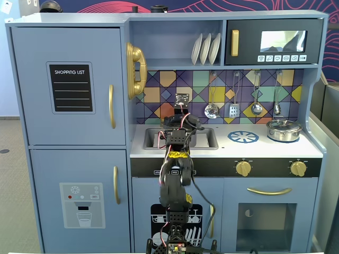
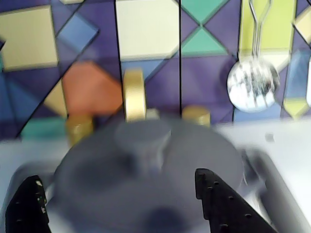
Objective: Pick up the lid from the counter and put it on the gray recipient
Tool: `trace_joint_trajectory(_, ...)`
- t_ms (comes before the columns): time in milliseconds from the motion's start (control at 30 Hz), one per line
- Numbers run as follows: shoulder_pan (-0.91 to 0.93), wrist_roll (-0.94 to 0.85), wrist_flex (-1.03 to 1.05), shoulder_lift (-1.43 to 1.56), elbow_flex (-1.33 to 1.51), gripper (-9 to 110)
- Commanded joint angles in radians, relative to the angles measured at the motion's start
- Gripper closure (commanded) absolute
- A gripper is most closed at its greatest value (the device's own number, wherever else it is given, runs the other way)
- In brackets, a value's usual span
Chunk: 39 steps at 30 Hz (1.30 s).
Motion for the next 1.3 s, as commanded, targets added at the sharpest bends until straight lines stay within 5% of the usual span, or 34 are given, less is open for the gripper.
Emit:
trace_joint_trajectory(0, -0.048, 0.017, 0.279, 0.287, 0.0, 78)
trace_joint_trajectory(267, -0.107, 0.101, 0.658, 0.568, 0.204, 95)
trace_joint_trajectory(333, -0.135, 0.11, 0.666, 0.58, 0.295, 101)
trace_joint_trajectory(800, -0.123, 0.092, 0.354, 0.681, 0.92, 102)
trace_joint_trajectory(1067, -0.08, 0.021, 0.376, 0.681, 0.93, 102)
trace_joint_trajectory(1267, -0.031, -0.077, 0.575, 0.683, 0.93, 102)
